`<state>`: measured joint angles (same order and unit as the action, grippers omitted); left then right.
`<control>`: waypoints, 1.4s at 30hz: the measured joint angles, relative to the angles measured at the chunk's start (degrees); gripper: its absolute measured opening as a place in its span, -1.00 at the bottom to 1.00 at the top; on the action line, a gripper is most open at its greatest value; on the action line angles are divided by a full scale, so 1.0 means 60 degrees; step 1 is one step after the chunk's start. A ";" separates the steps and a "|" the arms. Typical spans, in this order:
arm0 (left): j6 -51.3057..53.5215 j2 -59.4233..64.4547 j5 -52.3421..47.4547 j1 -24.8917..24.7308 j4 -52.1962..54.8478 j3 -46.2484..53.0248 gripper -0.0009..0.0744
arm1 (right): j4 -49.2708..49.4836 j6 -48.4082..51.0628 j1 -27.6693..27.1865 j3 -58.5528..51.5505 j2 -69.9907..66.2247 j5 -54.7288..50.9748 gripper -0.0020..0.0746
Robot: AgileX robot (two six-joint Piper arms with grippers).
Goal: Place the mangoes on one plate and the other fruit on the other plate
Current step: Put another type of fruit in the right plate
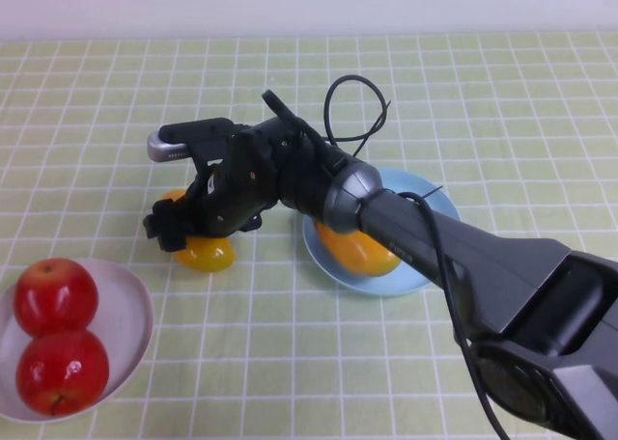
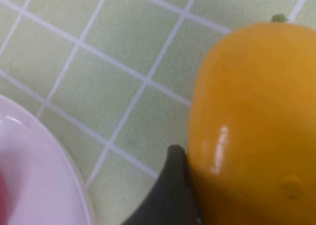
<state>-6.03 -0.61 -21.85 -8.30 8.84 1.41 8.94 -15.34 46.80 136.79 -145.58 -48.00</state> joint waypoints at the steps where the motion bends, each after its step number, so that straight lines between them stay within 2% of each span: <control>1: 0.0000 0.0000 0.0000 0.0000 0.0000 0.0000 -0.97 | -0.0021 0.0024 0.0000 0.0012 0.0000 -0.0036 0.53; 8: 0.0000 0.0000 0.0000 0.0000 0.0000 0.0000 -0.97 | -0.0665 0.0061 0.0000 0.0204 0.0313 -0.1312 0.53; 14: 0.0000 0.0000 0.0000 0.0000 0.0000 0.0000 -0.97 | -0.1777 0.0061 -0.0096 0.0284 0.1487 -0.2929 0.53; 18: 0.0000 0.0000 0.0000 0.0000 0.0000 0.0000 -0.97 | -0.2661 0.0061 -0.0392 0.0305 0.2228 -0.3706 0.53; 24: 0.0000 0.0000 0.0000 0.0000 0.0000 0.0000 -0.97 | -0.2900 0.0061 -0.1180 0.0187 0.2520 -0.3862 0.53; 31: 0.0000 0.0000 0.0000 0.0000 0.0000 0.0000 -0.97 | -0.2777 0.0061 -0.1969 -0.1812 0.3192 -0.3862 0.53; 36: 0.0000 0.0000 0.0000 0.0000 0.0000 0.0000 -0.97 | -0.2811 0.0061 -0.2202 -0.3831 0.4422 -0.3862 0.53; 42: 0.0000 0.0000 0.0000 0.0000 0.0000 0.0000 -0.97 | -0.2659 0.0392 -0.2336 -0.5209 0.4975 -0.3297 0.53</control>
<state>-6.03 -0.61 -21.85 -8.30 8.84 1.41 -7.01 -12.99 32.79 105.53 -115.72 -67.78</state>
